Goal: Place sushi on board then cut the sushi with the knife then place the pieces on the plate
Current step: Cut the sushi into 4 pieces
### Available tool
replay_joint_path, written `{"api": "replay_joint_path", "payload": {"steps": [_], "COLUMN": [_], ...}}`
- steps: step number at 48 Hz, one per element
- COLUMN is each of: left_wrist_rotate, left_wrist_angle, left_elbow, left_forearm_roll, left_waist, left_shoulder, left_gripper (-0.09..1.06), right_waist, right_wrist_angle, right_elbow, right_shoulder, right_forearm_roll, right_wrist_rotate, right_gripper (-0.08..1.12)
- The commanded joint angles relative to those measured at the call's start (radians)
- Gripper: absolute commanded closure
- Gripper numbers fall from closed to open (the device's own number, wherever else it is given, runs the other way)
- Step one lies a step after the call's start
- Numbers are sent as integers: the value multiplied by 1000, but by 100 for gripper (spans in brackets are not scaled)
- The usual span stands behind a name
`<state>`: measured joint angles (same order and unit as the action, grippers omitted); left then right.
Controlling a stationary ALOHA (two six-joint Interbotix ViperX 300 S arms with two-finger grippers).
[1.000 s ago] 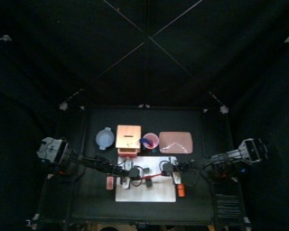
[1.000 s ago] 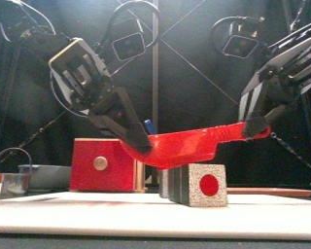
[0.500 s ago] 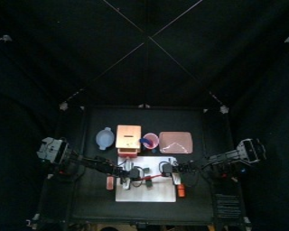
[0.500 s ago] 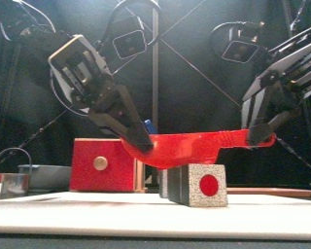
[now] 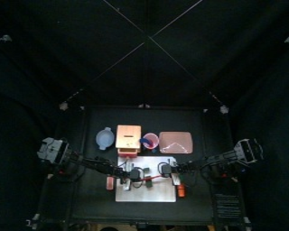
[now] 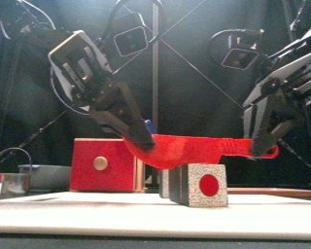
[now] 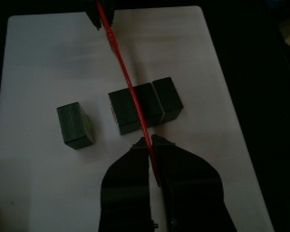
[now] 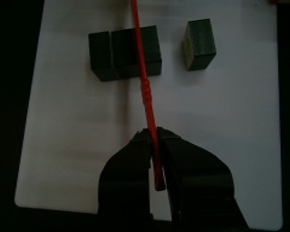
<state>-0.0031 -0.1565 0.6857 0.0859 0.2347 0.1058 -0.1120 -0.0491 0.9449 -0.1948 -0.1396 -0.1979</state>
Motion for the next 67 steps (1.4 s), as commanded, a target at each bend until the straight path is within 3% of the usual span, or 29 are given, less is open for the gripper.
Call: {"api": "replay_joint_path", "payload": {"steps": [1,21,33,46,55,67], "left_wrist_rotate": [3,6,6,8,8,8], "left_wrist_angle": [-9,-9,21,25,25,18], "left_elbow": [-48,-40,-41,-44,-43,-49], "left_forearm_roll": [-3,3,2,-8,-23,-66], "left_waist": [32,28,23,21,3,-5], "left_shoulder": [-11,38,49,8,-29,-78], "left_gripper": [66,66,66,66,66,66], "right_waist": [17,25,49,57,61,61], "right_wrist_angle": [11,49,52,35,6,-28], "right_elbow": [-20,-23,-49,-67,-75,-77], "right_shoulder": [-11,49,106,80,31,-55], "right_forearm_roll": [-3,-5,-8,-43,-74,-104], "right_wrist_rotate": [0,0,9,9,8,2], "right_gripper": [68,68,68,68,68,68]}}
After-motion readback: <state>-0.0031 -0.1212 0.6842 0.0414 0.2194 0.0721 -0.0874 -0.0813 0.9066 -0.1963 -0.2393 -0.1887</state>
